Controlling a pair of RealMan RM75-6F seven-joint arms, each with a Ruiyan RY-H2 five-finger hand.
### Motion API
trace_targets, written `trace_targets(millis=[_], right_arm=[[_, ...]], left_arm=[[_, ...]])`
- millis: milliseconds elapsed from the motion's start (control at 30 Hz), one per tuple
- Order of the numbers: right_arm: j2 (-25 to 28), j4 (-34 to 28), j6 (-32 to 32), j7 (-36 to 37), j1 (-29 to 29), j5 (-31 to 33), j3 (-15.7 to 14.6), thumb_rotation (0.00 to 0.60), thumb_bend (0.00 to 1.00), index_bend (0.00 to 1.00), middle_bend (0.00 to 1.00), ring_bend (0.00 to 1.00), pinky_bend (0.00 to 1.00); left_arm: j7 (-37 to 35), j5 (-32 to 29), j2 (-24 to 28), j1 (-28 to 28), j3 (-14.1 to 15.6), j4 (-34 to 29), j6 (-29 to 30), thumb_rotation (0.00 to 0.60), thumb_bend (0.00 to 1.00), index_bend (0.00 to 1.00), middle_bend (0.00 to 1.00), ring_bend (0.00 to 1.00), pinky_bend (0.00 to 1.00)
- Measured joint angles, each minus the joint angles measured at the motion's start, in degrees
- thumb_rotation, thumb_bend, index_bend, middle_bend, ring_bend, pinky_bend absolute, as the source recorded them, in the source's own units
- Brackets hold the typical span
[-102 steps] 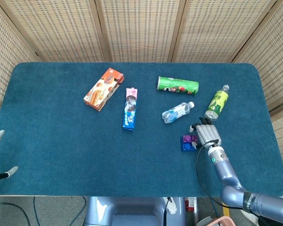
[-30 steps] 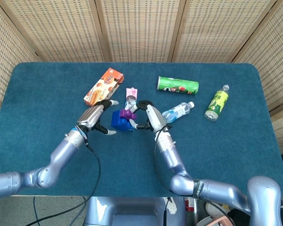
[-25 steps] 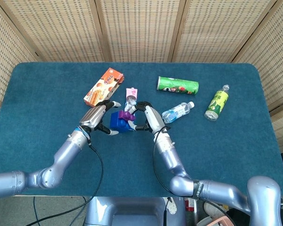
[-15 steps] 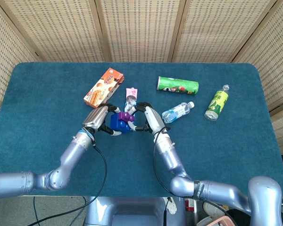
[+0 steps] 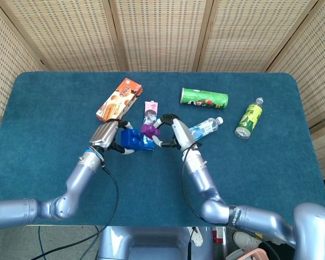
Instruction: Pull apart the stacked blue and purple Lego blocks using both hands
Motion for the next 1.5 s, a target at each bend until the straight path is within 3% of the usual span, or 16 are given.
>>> trace_targets(millis=[233,433,633,667,700,767,800,933,1100,1267,1500], right_arm=[[5.7,-0.7,-1.0,0.2,-2.1,-1.3,-0.4,0.6,0.43,0.63,0.64,0.14,0.0],[8.5,1.0,-1.5,-1.4,-3.8,-6.1,-4.9,0.6,0.43,0.63,0.64,0.14,0.0],[9.4,3.9,-1.8,-2.1,-5.3,-12.1,-9.8,0.6,0.43,0.62,0.62,0.14,0.0],[9.5,4.8,-1.7,-2.5,-5.5,-13.5,-10.9,0.6,0.39,0.51,0.5,0.11,0.0],[9.5,5.5,-1.6,-3.0,-5.6,-14.8,-11.8,0.6,0.3,0.38,0.37,0.08,0.0],[10.0,7.0,-2.0,-5.3,-5.6,-17.6,-14.5,0.6,0.05,0.03,0.04,0.0,0.0],[10.5,7.2,-2.6,-6.5,-5.6,-18.4,-15.6,0.6,0.0,0.0,0.0,0.0,0.0],[13.7,4.7,-5.7,-10.5,-5.5,-17.1,-17.1,0.6,0.0,0.0,0.0,0.0,0.0],[18.9,-1.5,-3.4,-12.6,-6.8,-15.9,-17.1,0.6,0.0,0.0,0.0,0.0,0.0],[23.6,-4.5,1.6,-10.0,-10.4,-23.3,-18.6,0.6,0.0,0.0,0.0,0.0,0.0],[27.2,-2.0,13.6,-3.4,-18.2,-35.1,-22.8,0.6,0.0,0.0,0.0,0.0,0.0]], left_arm=[[-3.1,6.3,5.5,5.7,3.4,2.1,-1.6,0.6,0.18,0.61,0.52,0.18,0.08],[-7.5,14.3,10.9,10.5,6.5,4.3,-4.5,0.6,0.18,0.61,0.52,0.18,0.08],[-9.2,20.5,12.5,13.8,9.4,7.6,-5.4,0.6,0.18,0.6,0.48,0.18,0.07],[-8.8,21.1,12.5,14.0,9.8,8.2,-5.2,0.6,0.15,0.55,0.4,0.17,0.06],[-8.0,21.6,12.3,14.2,10.3,8.9,-5.0,0.6,0.09,0.42,0.26,0.12,0.04],[-6.6,22.1,12.1,14.5,10.8,9.4,-4.9,0.6,0.01,0.14,0.05,0.04,0.01],[-6.2,22.3,12.0,14.7,11.0,9.5,-5.3,0.6,0.0,0.03,0.0,0.0,0.0],[-9.0,24.1,12.1,15.4,10.9,9.8,-6.4,0.6,0.0,0.0,0.0,0.0,0.0],[-14.6,28.0,13.8,17.5,9.7,8.7,-5.6,0.6,0.0,0.0,0.0,0.0,0.0],[-19.1,32.6,16.7,21.1,8.9,6.2,-1.2,0.6,0.0,0.0,0.0,0.0,0.0],[-20.7,36.2,20.5,30.2,9.8,0.5,11.8,0.6,0.0,0.0,0.0,0.0,0.0]])
